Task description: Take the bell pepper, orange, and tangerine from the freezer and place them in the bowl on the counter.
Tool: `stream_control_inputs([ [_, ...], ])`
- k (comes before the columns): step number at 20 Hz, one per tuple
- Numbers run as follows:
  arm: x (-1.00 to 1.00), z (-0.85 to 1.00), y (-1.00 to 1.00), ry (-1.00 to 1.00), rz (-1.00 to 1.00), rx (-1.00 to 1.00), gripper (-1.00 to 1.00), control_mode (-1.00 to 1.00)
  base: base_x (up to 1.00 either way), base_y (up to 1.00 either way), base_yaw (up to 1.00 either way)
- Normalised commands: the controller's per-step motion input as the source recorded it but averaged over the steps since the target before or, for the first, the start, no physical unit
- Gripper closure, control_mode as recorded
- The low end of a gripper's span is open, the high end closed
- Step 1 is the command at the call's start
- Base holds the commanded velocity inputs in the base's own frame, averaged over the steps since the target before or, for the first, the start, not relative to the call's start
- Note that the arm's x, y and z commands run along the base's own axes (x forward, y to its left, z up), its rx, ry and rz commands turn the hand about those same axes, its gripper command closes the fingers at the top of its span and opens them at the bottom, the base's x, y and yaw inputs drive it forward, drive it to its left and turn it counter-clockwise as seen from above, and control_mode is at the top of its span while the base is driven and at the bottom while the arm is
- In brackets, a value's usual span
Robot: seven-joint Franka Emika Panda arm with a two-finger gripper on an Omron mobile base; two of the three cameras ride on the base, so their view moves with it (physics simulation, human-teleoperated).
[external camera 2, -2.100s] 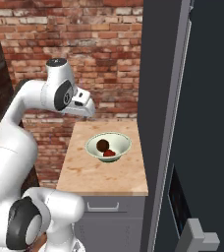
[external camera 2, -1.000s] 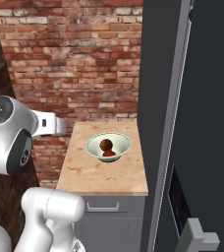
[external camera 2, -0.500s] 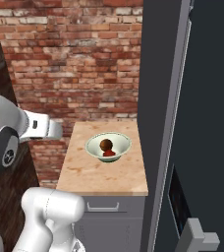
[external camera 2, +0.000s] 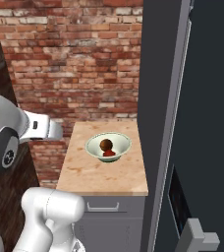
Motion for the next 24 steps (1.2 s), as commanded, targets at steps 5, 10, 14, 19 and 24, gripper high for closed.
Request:
stream_control_inputs([
  [5,0.0,0.0,0.0,0.0,0.0,0.0,-1.0,1.0,-0.92,0.0,0.02],
  [10,0.0,0.0,0.0,0.0,0.0,0.0,-1.0,1.0,-1.0,0.0,0.05],
  [14,0.0,0.0,0.0,0.0,0.0,0.0,-1.0,1.0,-1.0,0.0,0.08],
  [19,0.0,0.0,0.0,0.0,0.0,0.0,-1.0,1.0,-1.0,-0.21,0.07],
  [24,0.0,0.0,0.0,0.0,0.0,0.0,-1.0,1.0,-0.51,-0.98,0.14],
])
